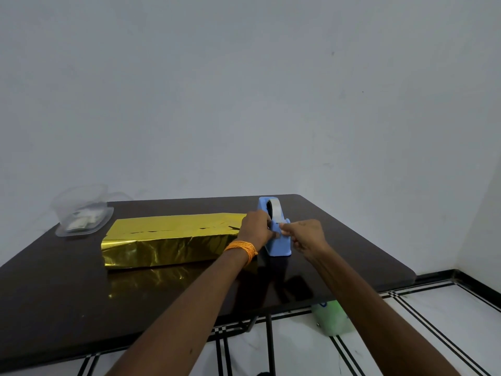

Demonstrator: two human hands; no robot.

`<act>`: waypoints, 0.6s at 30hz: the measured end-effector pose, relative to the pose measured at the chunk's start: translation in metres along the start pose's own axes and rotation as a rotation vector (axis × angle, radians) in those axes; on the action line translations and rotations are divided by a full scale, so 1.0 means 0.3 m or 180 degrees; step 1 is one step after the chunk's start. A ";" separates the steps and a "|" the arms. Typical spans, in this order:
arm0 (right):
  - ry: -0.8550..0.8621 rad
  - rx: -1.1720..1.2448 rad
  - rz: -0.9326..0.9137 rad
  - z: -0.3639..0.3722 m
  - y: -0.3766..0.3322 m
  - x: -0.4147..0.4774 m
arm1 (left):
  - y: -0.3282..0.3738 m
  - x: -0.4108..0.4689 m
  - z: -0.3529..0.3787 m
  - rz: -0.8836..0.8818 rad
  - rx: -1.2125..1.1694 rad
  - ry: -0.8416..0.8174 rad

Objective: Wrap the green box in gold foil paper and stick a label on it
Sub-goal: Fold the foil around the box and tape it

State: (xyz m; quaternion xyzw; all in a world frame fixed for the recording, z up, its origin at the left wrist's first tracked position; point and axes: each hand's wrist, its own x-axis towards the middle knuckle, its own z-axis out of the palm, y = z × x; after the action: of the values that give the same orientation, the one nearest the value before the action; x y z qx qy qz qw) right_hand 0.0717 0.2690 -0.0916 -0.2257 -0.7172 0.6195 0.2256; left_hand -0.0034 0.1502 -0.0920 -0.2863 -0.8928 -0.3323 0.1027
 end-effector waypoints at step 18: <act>-0.0888 -0.0969 -0.1382 0.108 -0.152 -0.121 | -0.166 -0.153 -0.340 -0.0193 -0.0309 0.1326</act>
State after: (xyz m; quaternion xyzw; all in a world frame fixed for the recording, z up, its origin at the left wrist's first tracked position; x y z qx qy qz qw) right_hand 0.0792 0.2157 -0.0523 -0.0109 -0.8574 0.4672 0.2157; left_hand 0.0044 0.0327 -0.0583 -0.1891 -0.8434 -0.4298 0.2611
